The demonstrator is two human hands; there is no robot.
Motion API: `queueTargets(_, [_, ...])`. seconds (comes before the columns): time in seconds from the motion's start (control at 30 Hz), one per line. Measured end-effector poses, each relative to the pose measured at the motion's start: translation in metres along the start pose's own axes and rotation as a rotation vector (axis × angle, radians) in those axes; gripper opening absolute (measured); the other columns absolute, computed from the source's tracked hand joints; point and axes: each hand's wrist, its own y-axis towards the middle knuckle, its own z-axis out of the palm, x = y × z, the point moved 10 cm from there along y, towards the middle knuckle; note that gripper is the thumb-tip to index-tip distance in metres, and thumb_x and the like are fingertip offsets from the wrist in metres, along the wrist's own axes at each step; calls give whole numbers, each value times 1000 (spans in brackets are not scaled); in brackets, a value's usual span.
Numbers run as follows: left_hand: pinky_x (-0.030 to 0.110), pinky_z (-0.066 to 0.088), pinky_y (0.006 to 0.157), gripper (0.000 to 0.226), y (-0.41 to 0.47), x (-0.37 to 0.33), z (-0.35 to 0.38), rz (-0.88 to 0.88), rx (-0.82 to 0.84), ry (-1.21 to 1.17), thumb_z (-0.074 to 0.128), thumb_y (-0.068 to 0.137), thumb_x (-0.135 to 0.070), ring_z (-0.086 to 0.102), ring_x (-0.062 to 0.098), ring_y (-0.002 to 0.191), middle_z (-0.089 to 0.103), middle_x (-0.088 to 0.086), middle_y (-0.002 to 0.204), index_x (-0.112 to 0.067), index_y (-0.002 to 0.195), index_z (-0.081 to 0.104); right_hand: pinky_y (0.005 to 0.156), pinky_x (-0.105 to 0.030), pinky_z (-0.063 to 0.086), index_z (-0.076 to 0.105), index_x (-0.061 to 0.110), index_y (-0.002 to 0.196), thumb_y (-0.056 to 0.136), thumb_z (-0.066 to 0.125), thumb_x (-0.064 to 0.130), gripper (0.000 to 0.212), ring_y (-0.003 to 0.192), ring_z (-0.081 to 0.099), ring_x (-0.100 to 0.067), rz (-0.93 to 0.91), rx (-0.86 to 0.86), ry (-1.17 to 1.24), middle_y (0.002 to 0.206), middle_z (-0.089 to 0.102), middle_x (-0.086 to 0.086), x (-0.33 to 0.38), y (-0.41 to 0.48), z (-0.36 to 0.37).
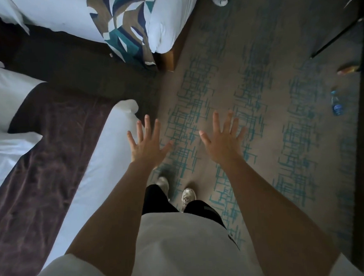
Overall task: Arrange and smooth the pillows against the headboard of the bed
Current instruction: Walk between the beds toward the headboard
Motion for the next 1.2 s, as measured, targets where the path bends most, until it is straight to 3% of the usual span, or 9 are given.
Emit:
queueTargets(0.27, [67, -3, 119, 88, 99, -1, -28, -30, 18, 2, 17, 94, -78, -15, 34, 154, -20, 6, 168, -26, 161, -5, 121, -65, -5, -17, 29, 159, 98, 13, 72, 81, 155, -8, -41, -26, -19, 9, 167, -20, -19, 23, 103, -29])
queueTargets(0.47, [65, -3, 119, 88, 198, 19, -65, -39, 31, -26, 15, 93, -77, -16, 33, 154, -22, 6, 167, -26, 160, -9, 120, -64, -8, -21, 29, 158, 97, 9, 73, 81, 155, -10, -39, -37, -16, -2, 166, -24, -18, 62, 197, -62])
queueTargets(0.83, [66, 1, 120, 86, 332, 53, -120, -115, 29, -101, 19, 96, -74, -13, 32, 154, -18, 6, 168, -24, 161, -4, 121, -65, -3, -12, 30, 160, 96, 16, 75, 84, 155, -11, -38, -110, -55, -14, 167, -18, -18, 163, 334, -123])
queueTargets(1.2, [65, -2, 121, 84, 425, 104, -148, -342, -38, -186, 2, 93, -75, -14, 29, 155, -17, 3, 168, -26, 161, -1, 120, -65, 0, -4, 29, 162, 95, 18, 76, 85, 155, -3, -41, -318, -93, -109, 169, -9, -19, 233, 455, -166])
